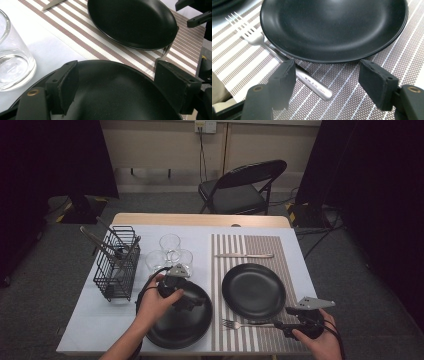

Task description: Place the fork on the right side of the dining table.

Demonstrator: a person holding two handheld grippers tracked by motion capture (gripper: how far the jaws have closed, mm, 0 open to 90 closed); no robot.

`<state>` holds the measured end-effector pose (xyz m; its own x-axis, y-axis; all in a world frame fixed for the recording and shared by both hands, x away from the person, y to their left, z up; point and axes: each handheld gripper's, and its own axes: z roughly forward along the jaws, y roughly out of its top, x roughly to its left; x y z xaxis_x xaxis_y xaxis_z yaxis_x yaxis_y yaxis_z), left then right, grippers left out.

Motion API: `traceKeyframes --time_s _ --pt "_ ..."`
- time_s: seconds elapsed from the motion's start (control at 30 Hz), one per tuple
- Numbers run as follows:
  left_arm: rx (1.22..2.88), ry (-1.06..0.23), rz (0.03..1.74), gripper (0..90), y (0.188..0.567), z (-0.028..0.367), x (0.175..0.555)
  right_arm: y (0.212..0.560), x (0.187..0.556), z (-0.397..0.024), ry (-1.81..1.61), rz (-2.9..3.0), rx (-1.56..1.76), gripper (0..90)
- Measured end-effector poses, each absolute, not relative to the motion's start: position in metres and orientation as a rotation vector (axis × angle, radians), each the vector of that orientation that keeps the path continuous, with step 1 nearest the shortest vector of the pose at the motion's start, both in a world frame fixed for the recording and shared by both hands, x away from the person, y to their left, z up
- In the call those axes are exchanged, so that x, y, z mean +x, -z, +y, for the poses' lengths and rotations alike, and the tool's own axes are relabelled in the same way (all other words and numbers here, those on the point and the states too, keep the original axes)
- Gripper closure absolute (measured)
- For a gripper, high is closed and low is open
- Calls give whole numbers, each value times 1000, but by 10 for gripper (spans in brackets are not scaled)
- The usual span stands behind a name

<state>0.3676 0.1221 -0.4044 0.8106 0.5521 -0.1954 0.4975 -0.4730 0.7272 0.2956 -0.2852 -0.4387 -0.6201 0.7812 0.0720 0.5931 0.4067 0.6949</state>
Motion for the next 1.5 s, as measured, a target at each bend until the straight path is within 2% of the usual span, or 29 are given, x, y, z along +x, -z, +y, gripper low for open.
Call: traceKeyframes --time_s 1.5 --pt "2121 -115 834 194 409 151 356 415 334 -243 -1097 2434 1169 274"
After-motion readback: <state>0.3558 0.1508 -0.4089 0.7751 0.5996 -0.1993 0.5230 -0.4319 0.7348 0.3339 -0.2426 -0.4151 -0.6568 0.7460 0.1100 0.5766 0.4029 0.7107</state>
